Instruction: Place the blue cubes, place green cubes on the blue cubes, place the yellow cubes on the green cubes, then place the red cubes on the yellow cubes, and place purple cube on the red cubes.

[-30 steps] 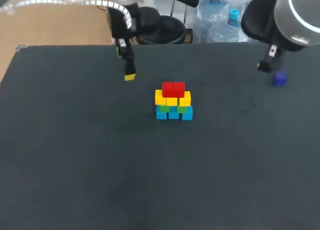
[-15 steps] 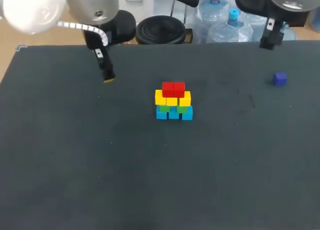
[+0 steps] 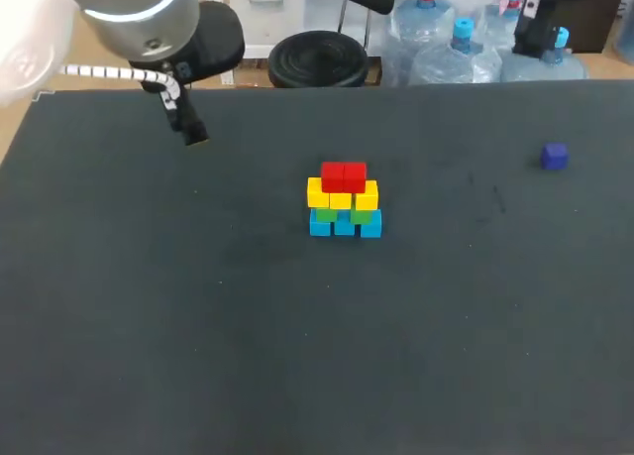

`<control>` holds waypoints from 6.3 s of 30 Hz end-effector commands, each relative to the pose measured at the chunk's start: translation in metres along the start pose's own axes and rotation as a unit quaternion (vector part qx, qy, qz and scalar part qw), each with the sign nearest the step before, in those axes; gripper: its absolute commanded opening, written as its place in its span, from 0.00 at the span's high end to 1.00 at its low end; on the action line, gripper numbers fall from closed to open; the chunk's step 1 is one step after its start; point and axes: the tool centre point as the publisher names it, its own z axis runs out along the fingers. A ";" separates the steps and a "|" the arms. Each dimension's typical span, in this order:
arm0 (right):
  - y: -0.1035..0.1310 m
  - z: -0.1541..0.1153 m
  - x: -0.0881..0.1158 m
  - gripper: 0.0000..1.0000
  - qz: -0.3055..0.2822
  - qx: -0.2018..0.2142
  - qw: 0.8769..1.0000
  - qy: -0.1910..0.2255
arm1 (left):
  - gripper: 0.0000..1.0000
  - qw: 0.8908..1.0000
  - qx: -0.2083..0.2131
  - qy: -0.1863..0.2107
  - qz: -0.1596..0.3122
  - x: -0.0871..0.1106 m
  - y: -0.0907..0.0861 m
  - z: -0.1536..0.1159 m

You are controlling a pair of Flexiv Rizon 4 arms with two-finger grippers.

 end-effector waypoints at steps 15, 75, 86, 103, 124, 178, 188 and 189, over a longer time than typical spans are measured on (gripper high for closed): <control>-0.005 -0.008 0.000 0.00 0.004 0.002 1.000 0.022 | 0.00 0.999 0.037 -0.001 0.034 -0.006 0.003 0.003; 0.097 0.206 0.109 0.00 0.221 -0.216 0.945 0.107 | 0.00 0.999 0.037 -0.001 0.034 -0.006 0.003 0.003; 0.097 0.206 0.109 0.00 0.221 -0.216 0.945 0.107 | 0.00 0.999 0.037 -0.001 0.034 -0.006 0.003 0.003; 0.103 0.218 0.133 0.00 0.414 -0.346 0.841 -0.047 | 0.00 0.999 0.037 -0.001 0.034 -0.006 0.003 0.003; 0.117 0.267 0.086 0.00 0.365 -0.259 0.894 0.020 | 0.00 0.999 0.037 -0.001 0.034 -0.006 0.003 0.003; 0.097 0.369 0.096 0.00 0.456 -0.342 0.789 0.230 | 0.00 0.999 0.037 -0.001 0.034 -0.006 0.003 0.003; 0.102 0.371 0.093 0.59 0.451 -0.351 0.787 0.233 | 0.00 0.999 0.037 -0.001 0.034 -0.006 0.003 0.003; 0.102 0.371 0.094 0.60 0.451 -0.352 0.786 0.234 | 0.00 0.999 0.037 -0.001 0.034 -0.006 0.003 0.003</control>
